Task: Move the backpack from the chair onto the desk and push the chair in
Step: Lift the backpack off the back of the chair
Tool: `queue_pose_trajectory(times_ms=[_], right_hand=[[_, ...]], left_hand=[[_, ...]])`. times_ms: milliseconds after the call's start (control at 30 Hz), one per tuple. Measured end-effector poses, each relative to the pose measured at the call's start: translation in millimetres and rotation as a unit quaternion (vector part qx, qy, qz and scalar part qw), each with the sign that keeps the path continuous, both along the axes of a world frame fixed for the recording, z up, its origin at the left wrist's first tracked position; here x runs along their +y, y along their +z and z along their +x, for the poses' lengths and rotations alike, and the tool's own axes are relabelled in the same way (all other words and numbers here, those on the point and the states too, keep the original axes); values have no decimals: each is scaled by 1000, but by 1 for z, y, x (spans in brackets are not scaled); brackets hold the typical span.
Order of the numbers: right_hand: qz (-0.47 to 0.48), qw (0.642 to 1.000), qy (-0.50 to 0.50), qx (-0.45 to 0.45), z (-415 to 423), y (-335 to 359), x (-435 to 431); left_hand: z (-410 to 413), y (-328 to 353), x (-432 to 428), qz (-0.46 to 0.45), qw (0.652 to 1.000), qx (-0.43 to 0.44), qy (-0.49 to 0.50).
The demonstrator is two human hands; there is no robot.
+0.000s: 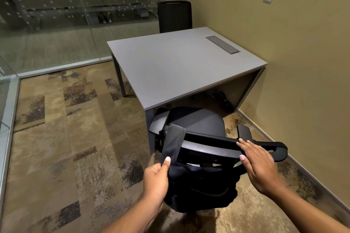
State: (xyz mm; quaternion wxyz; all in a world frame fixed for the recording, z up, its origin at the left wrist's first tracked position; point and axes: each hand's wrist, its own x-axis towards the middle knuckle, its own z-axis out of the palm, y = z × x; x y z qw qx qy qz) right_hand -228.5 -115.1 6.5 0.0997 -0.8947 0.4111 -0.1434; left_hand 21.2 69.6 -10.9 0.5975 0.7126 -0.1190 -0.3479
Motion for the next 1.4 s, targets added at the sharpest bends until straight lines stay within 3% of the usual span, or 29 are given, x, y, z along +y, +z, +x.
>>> queue_pose_trajectory(times_ms=[300,633,800,900,1000,1233,1300,1400], right_hand=[[23,1000,0,5,-3,2,-1],[23,1000,-1,14,-2,6,0],[36,999,0,22,-3,9,-1],[43,999,1,26,-1,13,-3],[41,999,-5,26,0,14,-3],[32,999,6,11,-2,12,-2],[43,999,-5,-23,0,11,0],[68,979,-75,-174,0,15,14]], left_hand=[[-24,-11,24,76,966,226,100],[-23,15,19,65,939,308,142],[-18,21,5,97,940,295,143],[13,34,-18,62,956,245,149],[30,47,-36,30,951,263,158],[-2,21,-12,71,961,238,122],[-14,15,-9,77,962,238,111],[-25,17,-9,75,967,229,88]])
